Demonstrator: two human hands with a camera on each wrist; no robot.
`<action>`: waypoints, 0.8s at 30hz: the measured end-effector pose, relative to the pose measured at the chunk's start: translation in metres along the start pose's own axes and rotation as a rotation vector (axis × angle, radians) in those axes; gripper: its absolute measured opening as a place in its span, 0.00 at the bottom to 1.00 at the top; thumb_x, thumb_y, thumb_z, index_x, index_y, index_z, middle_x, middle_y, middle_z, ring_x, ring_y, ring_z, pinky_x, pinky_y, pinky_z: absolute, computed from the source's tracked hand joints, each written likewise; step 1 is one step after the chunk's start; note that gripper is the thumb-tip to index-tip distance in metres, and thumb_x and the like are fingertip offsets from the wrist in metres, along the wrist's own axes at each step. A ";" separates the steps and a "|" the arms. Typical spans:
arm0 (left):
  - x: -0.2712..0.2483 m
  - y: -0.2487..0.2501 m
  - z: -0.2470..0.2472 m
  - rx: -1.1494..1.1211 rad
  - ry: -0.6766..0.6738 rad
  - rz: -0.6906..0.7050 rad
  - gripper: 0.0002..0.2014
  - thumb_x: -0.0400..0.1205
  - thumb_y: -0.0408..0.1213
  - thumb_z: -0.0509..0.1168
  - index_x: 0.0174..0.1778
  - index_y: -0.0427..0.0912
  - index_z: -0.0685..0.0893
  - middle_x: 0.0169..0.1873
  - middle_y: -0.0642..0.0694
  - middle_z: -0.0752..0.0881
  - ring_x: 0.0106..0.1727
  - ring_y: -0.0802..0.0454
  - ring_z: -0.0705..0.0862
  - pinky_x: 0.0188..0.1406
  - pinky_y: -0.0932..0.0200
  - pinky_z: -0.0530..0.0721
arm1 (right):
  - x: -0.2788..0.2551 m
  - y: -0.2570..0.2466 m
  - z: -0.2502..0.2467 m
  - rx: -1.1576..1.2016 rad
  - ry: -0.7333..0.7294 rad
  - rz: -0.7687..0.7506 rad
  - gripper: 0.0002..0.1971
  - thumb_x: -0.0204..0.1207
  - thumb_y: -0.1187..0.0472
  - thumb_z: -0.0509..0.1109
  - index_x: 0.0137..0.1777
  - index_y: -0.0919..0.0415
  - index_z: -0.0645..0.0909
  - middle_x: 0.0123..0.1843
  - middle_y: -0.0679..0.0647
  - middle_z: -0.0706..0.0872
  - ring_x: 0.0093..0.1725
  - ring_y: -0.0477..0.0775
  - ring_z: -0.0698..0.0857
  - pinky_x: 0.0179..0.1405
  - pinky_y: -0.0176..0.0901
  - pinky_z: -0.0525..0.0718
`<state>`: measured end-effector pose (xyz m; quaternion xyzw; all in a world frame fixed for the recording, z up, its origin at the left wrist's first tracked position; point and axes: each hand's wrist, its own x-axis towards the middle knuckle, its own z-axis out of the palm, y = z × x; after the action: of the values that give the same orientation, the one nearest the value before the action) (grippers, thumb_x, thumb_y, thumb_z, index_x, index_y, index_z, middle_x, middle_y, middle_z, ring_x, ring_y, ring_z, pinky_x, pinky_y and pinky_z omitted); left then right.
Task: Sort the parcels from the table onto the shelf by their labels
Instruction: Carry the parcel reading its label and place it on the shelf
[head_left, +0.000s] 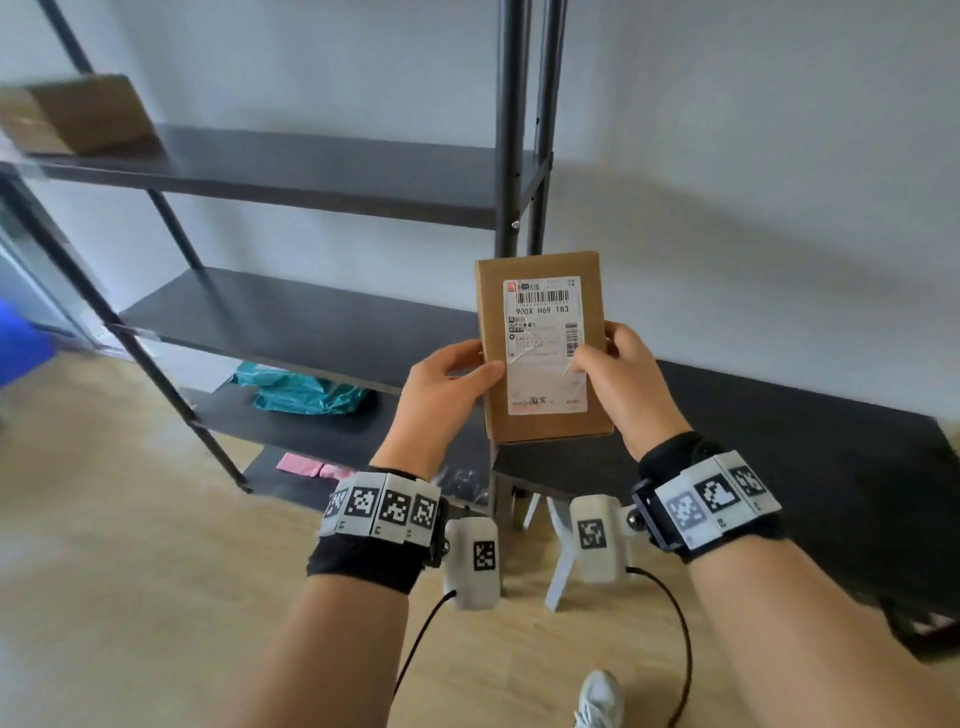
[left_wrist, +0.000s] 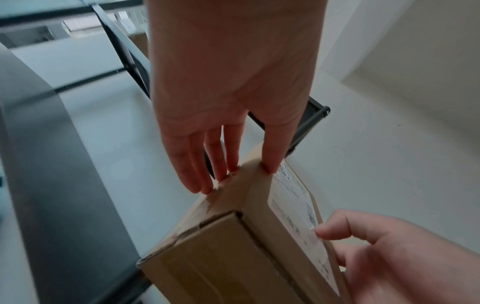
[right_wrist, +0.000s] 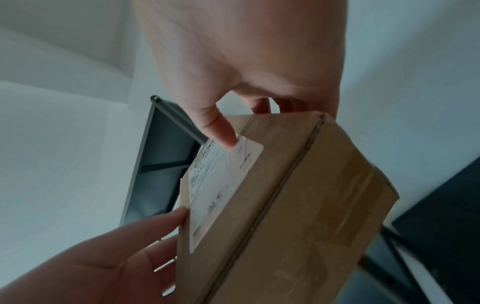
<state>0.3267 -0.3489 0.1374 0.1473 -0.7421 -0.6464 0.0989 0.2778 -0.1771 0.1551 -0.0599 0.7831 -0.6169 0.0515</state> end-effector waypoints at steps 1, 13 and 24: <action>-0.007 -0.005 -0.017 0.005 0.023 -0.010 0.16 0.82 0.41 0.71 0.66 0.52 0.85 0.55 0.57 0.90 0.56 0.61 0.87 0.53 0.63 0.85 | -0.005 -0.002 0.016 0.002 -0.031 0.000 0.15 0.79 0.63 0.65 0.65 0.56 0.76 0.60 0.48 0.85 0.51 0.39 0.82 0.39 0.35 0.79; -0.018 -0.070 -0.201 -0.054 0.362 -0.194 0.16 0.83 0.41 0.70 0.66 0.45 0.86 0.55 0.48 0.91 0.57 0.50 0.90 0.43 0.62 0.89 | -0.001 -0.022 0.217 -0.093 -0.407 -0.001 0.15 0.78 0.64 0.68 0.63 0.55 0.77 0.54 0.47 0.86 0.45 0.37 0.83 0.32 0.28 0.77; 0.068 -0.082 -0.326 0.003 0.566 -0.230 0.13 0.83 0.38 0.69 0.61 0.38 0.80 0.56 0.42 0.86 0.54 0.48 0.86 0.43 0.62 0.83 | 0.092 -0.057 0.380 -0.093 -0.591 -0.053 0.11 0.76 0.65 0.68 0.56 0.54 0.82 0.53 0.49 0.89 0.47 0.44 0.87 0.37 0.36 0.84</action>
<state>0.3806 -0.6855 0.1007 0.4046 -0.6644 -0.5856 0.2279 0.2469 -0.5691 0.1209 -0.2595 0.7598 -0.5371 0.2584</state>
